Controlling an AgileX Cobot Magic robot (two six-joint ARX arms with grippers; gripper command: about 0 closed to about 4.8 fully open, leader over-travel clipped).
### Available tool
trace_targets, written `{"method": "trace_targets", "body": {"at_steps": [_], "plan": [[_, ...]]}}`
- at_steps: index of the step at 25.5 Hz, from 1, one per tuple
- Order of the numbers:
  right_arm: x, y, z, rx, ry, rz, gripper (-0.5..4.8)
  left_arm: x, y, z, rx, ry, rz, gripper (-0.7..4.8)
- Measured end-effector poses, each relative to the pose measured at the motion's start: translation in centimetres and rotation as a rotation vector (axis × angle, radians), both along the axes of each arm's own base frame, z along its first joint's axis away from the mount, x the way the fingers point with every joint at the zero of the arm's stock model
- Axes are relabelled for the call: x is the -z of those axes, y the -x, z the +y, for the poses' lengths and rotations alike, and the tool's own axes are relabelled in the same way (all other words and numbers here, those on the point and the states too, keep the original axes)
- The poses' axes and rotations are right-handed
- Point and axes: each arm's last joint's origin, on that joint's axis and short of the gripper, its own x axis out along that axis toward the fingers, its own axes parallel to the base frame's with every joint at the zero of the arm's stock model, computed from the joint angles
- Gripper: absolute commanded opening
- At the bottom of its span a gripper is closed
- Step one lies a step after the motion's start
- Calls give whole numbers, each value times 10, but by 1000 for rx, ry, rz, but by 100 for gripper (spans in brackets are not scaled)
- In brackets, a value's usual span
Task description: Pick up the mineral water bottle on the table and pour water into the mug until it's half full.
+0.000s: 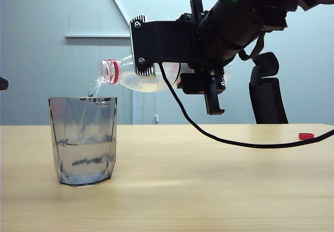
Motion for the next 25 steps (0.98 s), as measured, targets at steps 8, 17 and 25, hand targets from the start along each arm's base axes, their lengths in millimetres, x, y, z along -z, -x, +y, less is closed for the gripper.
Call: {"method": "trace_targets", "body": {"at_steps": [8,17,25], "plan": [[0,0,0,0,-3,-2,210,0,0,0,0,0,0,-2],[3,1,0,20,-89,63,210,0,0,0,0,0,0,-2],[4,1,-1,58,-223,115,210,0,0,0,0,0,0,-2]]}}
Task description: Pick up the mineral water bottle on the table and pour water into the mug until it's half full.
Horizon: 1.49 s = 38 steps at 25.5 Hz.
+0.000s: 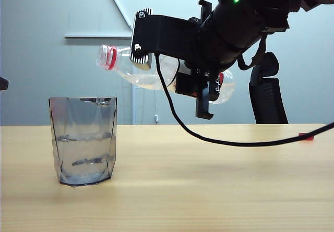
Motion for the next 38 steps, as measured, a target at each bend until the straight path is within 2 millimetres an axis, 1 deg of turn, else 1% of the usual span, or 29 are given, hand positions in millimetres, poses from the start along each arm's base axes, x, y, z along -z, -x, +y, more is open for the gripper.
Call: {"method": "trace_targets", "body": {"at_steps": [5,10,16,19,22,28,29,30,31,33,35,38], "plan": [[0,0,0,42,-152,53,210,0,0,0,0,0,0,-2],[0,0,0,98,-361,125,211,0,0,0,0,0,0,-2],[0,0,0,165,-645,228,211,0,0,0,0,0,0,-2],[-1,1,1,201,-841,308,211,0,0,0,0,0,0,-2],[-1,1,1,221,-976,368,211,0,0,0,0,0,0,-2],[-1,-1,-1,250,-1142,452,211,0,0,0,0,0,0,-2],[2,-1,-4,266,-1211,467,211,0,0,0,0,0,0,-2],[4,-1,-7,276,-1243,474,211,0,0,0,0,0,0,-2],[11,1,-15,308,-1305,489,211,0,0,0,0,0,0,-2],[21,3,-26,340,-1361,517,211,0,0,0,0,0,0,-2],[31,11,-37,371,-1396,526,211,0,0,0,0,0,0,-2],[41,22,-48,355,-1429,519,211,0,0,0,0,0,0,-2]]}}
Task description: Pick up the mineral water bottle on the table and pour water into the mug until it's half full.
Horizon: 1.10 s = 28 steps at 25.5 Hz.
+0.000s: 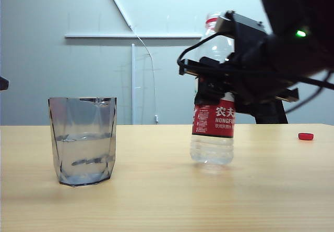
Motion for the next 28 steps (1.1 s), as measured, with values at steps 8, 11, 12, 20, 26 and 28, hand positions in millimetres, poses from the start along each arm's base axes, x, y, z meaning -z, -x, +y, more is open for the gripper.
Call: {"method": "trace_targets", "body": {"at_steps": [8,11,12,20,26,28], "plan": [[4,14,-8,-85,-42,-68,211,0,0,0,-1,0,0,-2],[6,14,-7,-113,-13,-63,211,0,0,0,-1,0,0,-2],[6,15,-7,-123,-5,-62,211,0,0,0,-1,0,0,-2],[10,23,1,-202,68,-47,233,0,0,0,-1,0,-1,-2],[12,28,6,-240,101,-47,376,0,0,0,-1,3,-5,-2],[12,29,6,-243,106,-43,438,0,0,0,-1,3,-5,-2]]}}
